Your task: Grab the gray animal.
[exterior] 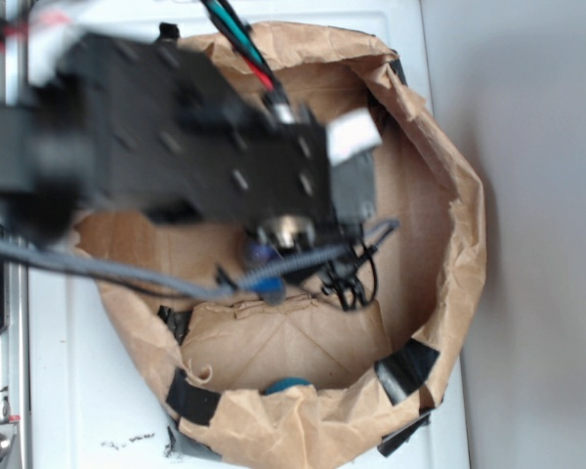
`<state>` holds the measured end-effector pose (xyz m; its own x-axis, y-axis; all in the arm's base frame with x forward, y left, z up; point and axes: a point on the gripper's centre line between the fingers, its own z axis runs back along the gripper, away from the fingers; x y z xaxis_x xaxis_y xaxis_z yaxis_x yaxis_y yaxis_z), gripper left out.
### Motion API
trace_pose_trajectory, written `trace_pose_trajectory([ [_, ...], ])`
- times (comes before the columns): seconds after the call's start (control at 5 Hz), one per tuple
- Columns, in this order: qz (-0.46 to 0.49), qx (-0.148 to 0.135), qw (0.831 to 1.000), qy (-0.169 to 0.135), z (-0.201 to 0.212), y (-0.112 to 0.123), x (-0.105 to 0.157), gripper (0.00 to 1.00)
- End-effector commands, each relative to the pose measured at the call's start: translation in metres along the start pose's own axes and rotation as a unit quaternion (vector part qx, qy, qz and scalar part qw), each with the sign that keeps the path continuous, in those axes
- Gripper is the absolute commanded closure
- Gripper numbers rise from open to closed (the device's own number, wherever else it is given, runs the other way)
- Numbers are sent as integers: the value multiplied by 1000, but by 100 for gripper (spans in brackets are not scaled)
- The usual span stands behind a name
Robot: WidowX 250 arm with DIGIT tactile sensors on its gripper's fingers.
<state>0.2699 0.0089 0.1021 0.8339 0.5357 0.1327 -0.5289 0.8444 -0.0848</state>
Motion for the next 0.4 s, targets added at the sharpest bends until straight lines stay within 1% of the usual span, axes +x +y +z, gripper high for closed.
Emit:
trace_pose_trajectory([
  [0.0,-187,-94,977,-48,43,12,19,100],
  [0.2,-204,-34,974,-88,49,7,8,100],
])
